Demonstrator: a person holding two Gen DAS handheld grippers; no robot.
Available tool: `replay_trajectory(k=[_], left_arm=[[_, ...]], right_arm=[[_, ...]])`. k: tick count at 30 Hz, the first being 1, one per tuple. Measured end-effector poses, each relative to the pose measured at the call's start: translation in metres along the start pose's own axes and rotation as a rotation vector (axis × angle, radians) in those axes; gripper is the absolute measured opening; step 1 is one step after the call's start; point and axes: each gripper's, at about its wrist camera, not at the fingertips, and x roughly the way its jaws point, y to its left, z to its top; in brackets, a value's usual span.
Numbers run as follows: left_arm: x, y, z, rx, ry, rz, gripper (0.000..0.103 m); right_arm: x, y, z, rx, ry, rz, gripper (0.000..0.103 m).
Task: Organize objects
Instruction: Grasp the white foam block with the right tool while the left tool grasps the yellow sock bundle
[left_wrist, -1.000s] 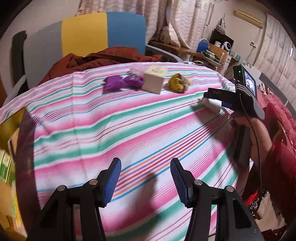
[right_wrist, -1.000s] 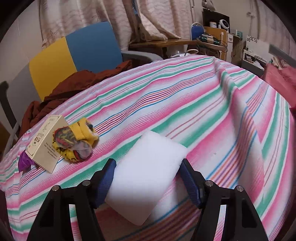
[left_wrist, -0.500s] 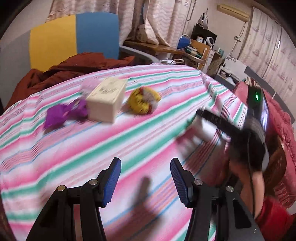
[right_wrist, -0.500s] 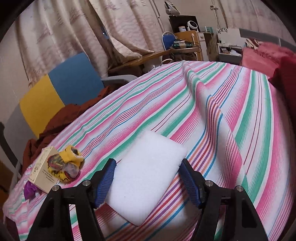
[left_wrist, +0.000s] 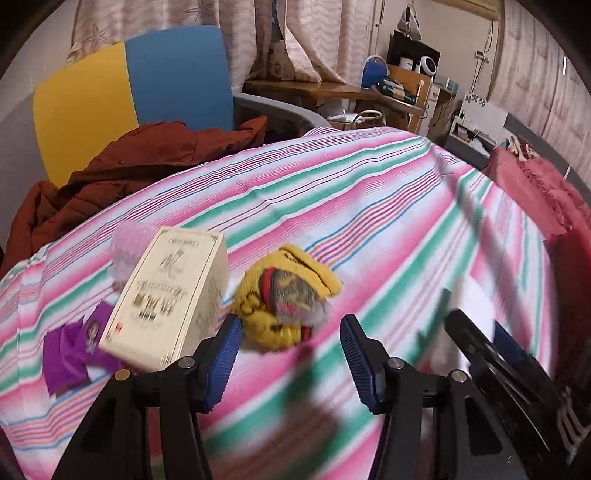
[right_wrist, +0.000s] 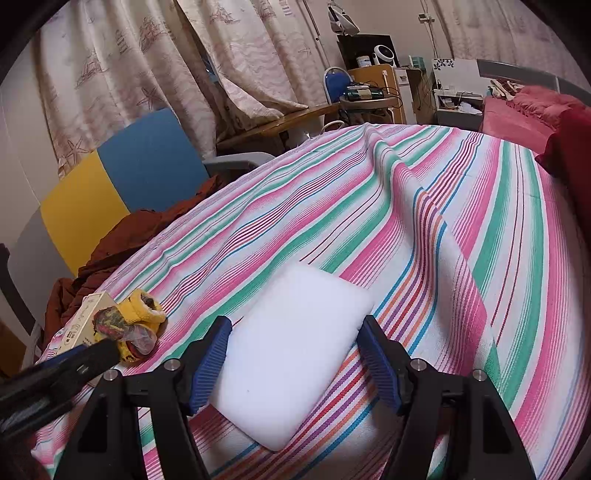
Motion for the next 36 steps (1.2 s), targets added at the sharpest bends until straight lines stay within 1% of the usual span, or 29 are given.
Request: replay_trajectory(k=[2, 4, 7, 9, 11, 13, 15, 20, 24, 27, 28, 30, 32, 34, 36], left_arm=[[0.007, -0.001, 0.002, 0.014, -0.003, 0.022, 0.056], [0.012, -0.002, 0.004, 0.025, -0.025, 0.048, 0.056], [0.014, -0.006, 0.002, 0.065, -0.068, 0.048, 0.056], [0.014, -0.01, -0.003, 0.11, -0.096, 0.057, 0.052], [0.01, -0.009, -0.005, 0.11, -0.113, 0.045, 0.042], [0.006, -0.005, -0.008, 0.101, -0.131, 0.031, 0.037], [0.004, -0.005, -0.01, 0.107, -0.138, 0.036, 0.034], [-0.011, -0.011, -0.025, 0.143, -0.174, 0.034, 0.019], [-0.027, -0.013, -0.04, 0.16, -0.202, 0.005, 0.019], [-0.035, -0.014, -0.049, 0.165, -0.185, -0.002, 0.019], [-0.039, -0.016, -0.049, 0.175, -0.186, -0.021, 0.019], [-0.041, -0.02, -0.046, 0.196, -0.184, -0.042, 0.024], [-0.042, -0.026, -0.038, 0.209, -0.186, -0.051, 0.044], [-0.042, -0.03, -0.025, 0.202, -0.205, -0.043, 0.052], [-0.037, -0.031, -0.012, 0.187, -0.216, -0.011, 0.057]], right_arm=[[0.0, 0.0, 0.0, 0.0, 0.0, 0.0, 0.071], [0.0, -0.001, 0.0, -0.002, 0.0, -0.003, 0.072], [-0.001, 0.0, -0.001, -0.003, -0.001, -0.003, 0.072], [-0.001, 0.0, -0.001, -0.004, -0.001, -0.004, 0.072], [-0.002, -0.001, -0.001, -0.005, -0.002, -0.005, 0.072], [-0.002, -0.001, -0.001, -0.008, -0.002, -0.009, 0.072], [-0.002, 0.0, 0.0, -0.011, -0.002, -0.012, 0.072], [-0.002, 0.0, 0.001, -0.016, -0.002, -0.016, 0.071], [-0.002, 0.0, 0.0, -0.02, -0.002, -0.019, 0.071], [-0.002, 0.0, 0.0, -0.02, -0.001, -0.02, 0.071], [-0.002, 0.0, 0.0, -0.021, -0.001, -0.021, 0.071], [-0.002, 0.001, 0.0, -0.024, -0.002, -0.023, 0.071], [-0.001, 0.001, 0.0, -0.025, -0.001, -0.025, 0.071], [-0.001, 0.001, 0.0, -0.026, -0.002, -0.026, 0.071], [-0.001, 0.001, 0.0, -0.025, -0.002, -0.025, 0.071]])
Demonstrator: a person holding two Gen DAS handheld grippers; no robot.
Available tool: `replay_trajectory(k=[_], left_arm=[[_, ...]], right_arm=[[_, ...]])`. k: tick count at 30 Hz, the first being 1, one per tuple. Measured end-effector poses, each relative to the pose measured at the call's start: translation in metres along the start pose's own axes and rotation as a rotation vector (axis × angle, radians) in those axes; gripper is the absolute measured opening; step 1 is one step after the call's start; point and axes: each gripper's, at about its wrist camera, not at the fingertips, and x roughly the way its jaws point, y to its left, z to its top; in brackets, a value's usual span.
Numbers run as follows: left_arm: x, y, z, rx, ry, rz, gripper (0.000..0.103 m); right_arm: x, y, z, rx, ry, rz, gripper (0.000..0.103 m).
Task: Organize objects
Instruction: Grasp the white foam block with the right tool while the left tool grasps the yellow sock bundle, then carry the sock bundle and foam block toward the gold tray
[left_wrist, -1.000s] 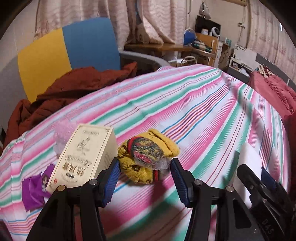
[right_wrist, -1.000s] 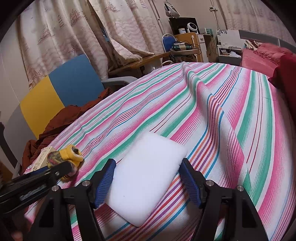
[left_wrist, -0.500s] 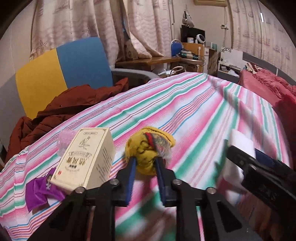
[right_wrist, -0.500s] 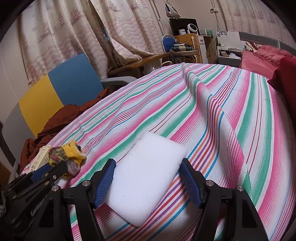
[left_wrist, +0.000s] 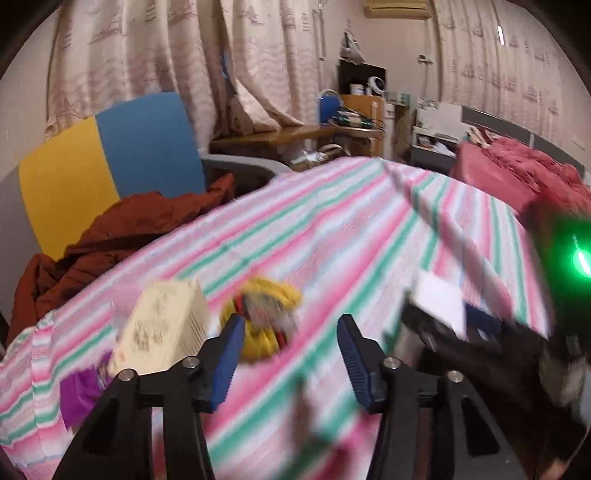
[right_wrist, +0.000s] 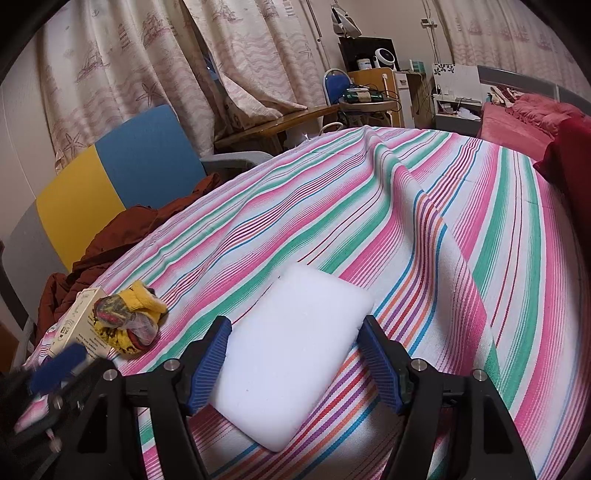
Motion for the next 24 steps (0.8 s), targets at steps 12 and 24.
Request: replay_trajectory(k=[12, 24], left_arm=[[0.057, 0.005, -0.004, 0.001, 0.111, 0.027, 0.058], [0.01, 0.015, -0.027, -0.053, 0.002, 0.075, 0.034]], right_arm=[[0.0, 0.002, 0.0, -0.006, 0.002, -0.008, 0.072], [0.0, 0.007, 0.001, -0.032, -0.002, -0.034, 0.071]])
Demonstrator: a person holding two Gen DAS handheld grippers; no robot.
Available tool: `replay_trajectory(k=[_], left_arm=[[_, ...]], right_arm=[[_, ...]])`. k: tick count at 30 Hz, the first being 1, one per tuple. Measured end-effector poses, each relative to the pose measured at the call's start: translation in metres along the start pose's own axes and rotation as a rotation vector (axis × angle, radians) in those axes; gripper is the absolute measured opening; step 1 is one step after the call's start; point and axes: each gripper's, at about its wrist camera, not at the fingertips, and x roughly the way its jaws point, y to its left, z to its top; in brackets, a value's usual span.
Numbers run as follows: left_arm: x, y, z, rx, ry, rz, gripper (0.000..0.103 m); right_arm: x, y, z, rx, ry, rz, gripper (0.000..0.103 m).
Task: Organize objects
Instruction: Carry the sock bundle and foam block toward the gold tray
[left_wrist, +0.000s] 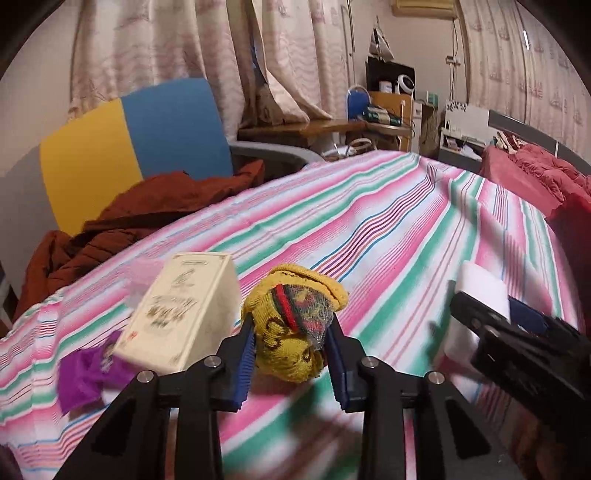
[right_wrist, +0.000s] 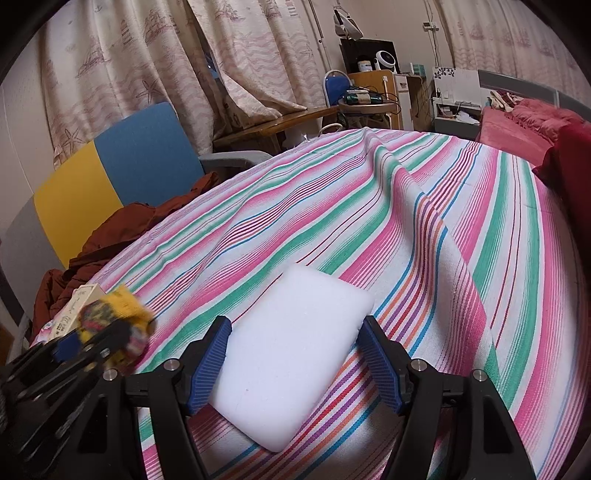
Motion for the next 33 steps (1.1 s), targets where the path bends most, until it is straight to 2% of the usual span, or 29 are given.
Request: replay_trajectory(k=[7, 17, 24, 30, 33], left_arm=[[-0.038, -0.004, -0.023, 0.012, -0.032, 0.003, 0.034], [-0.073, 0.025, -0.059, -0.106, -0.014, 0.001, 0.034], [-0.096, 0.039, -0.087, -0.146, -0.01, 0.017, 0.034], [-0.114, 0.059, -0.105, -0.219, 0.001, 0.031, 0.034], [-0.126, 0.061, -0.115, -0.219, 0.005, 0.005, 0.034]], right_arm=[[-0.006, 0.009, 0.001, -0.046, -0.029, -0.024, 0.071], [-0.026, 0.033, -0.001, -0.159, -0.11, -0.002, 0.071], [-0.047, 0.054, -0.014, -0.262, -0.14, 0.097, 0.071], [-0.061, 0.067, -0.033, -0.303, -0.056, 0.197, 0.071], [-0.073, 0.074, -0.045, -0.294, -0.015, 0.254, 0.071]])
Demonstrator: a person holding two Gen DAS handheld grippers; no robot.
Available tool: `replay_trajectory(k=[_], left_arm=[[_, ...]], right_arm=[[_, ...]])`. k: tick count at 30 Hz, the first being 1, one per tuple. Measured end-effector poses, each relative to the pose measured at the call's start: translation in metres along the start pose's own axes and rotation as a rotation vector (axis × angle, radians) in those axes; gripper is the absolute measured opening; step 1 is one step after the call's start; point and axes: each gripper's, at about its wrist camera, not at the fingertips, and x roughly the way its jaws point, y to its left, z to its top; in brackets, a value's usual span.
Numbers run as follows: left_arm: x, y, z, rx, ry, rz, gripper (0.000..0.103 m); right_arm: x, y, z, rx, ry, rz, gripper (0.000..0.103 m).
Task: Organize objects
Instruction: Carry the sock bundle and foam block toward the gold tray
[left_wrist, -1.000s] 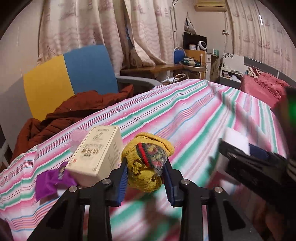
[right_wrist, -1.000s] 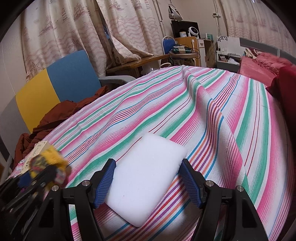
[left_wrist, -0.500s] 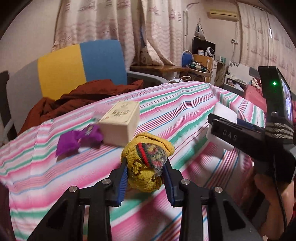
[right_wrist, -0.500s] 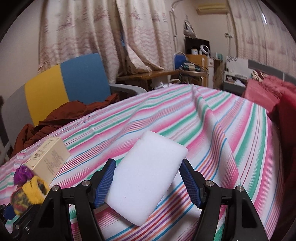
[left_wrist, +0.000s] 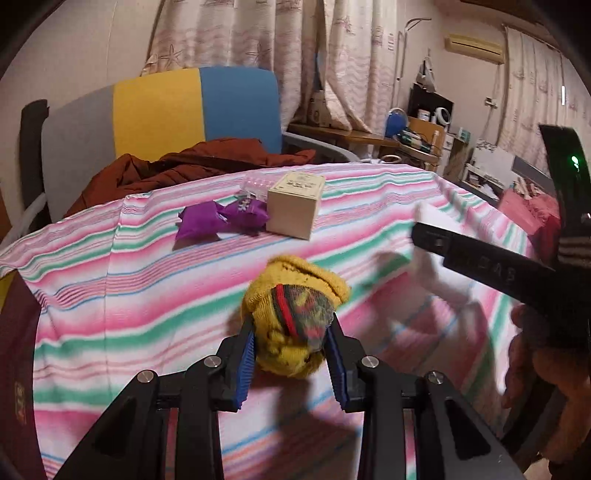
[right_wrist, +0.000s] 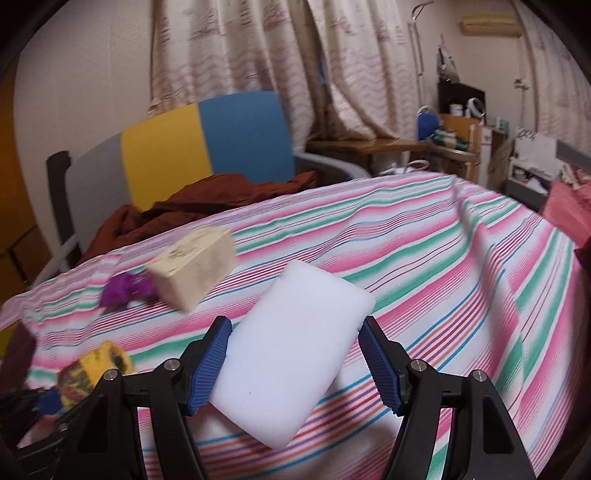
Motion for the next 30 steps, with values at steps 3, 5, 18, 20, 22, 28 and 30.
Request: replay_trajectory(k=[3, 5, 18, 20, 22, 28, 30], left_arm=[[-0.019, 0.0, -0.012, 0.036, -0.009, -0.006, 0.034], [-0.033, 0.002, -0.023, 0.038, -0.005, -0.014, 0.034], [-0.13, 0.059, -0.065, -0.134, -0.066, -0.001, 0.034], [-0.141, 0.072, -0.067, -0.163, -0.081, 0.011, 0.034], [-0.153, 0.085, -0.068, -0.196, -0.098, 0.025, 0.034], [-0.188, 0.137, -0.066, -0.273, -0.158, 0.113, 0.034], [-0.199, 0.162, -0.066, -0.312, -0.177, 0.159, 0.034]], right_arm=[[-0.01, 0.018, -0.01, 0.005, 0.028, 0.059, 0.071], [-0.015, 0.033, -0.017, -0.001, 0.052, 0.107, 0.071], [-0.045, 0.14, -0.043, -0.182, 0.105, 0.308, 0.071], [-0.05, 0.155, -0.045, -0.201, 0.108, 0.34, 0.071], [-0.057, 0.169, -0.048, -0.217, 0.112, 0.371, 0.071], [-0.071, 0.219, -0.052, -0.28, 0.116, 0.457, 0.071], [-0.075, 0.236, -0.051, -0.298, 0.113, 0.482, 0.071]])
